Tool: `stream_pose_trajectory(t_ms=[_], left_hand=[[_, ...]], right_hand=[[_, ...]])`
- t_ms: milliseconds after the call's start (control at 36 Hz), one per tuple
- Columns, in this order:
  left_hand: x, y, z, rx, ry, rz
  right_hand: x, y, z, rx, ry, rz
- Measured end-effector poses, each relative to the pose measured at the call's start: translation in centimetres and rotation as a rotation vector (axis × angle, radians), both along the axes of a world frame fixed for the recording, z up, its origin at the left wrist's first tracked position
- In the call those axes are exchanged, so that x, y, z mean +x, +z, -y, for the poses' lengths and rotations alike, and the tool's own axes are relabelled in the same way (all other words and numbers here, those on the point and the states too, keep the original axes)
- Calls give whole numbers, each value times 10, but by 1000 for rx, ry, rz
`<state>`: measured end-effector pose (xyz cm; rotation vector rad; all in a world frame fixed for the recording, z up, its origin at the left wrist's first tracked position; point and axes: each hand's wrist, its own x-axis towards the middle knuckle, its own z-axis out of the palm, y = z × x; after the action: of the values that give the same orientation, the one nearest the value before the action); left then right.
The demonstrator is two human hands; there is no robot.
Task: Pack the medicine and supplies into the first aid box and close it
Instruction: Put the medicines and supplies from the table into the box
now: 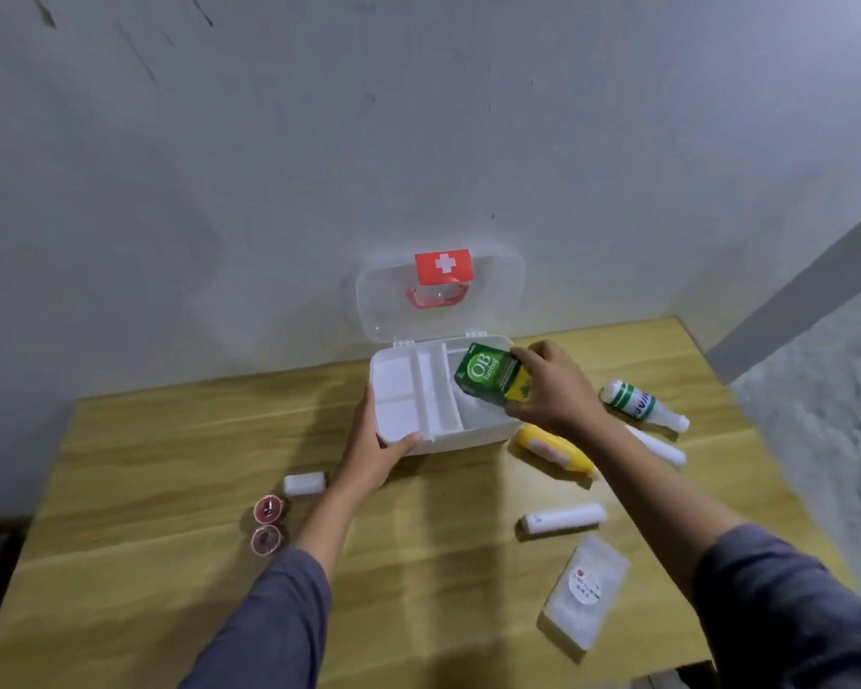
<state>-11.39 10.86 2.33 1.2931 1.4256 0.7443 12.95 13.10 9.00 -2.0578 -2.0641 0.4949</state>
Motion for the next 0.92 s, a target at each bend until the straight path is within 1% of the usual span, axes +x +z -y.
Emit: stream_pose_trajectory(t_ms=[56,111,167,278,333,389,528,639,778,917], left_hand=[[1,1,0,-1,2,7],[2,2,0,3,0,5],[1,3,1,-8,2,9],[2,7,3,-25,14,17],[3,7,2,-32,21,21],[2,7,2,-37,16,26],[1,6,3,-68,25,30],[2,5,5,-67,48,41],[3,5,5,-74,53,21],[4,6,5,-74,55,21]], right_hand=[[-2,4,-20,-40,156,153],[-7,5,-35,-79,269,225],[-12,1,-45,-110,344,201],[-20,-19,-53,-133,423,89],[-21,-29,-52,-151,433,30],[-20,-34,-49,-146,427,19],[-12,-37,-46,-127,406,143],[-12,-37,-47,-128,469,259],[-22,-45,-54,-141,428,152],[-30,-56,-61,-104,423,39]])
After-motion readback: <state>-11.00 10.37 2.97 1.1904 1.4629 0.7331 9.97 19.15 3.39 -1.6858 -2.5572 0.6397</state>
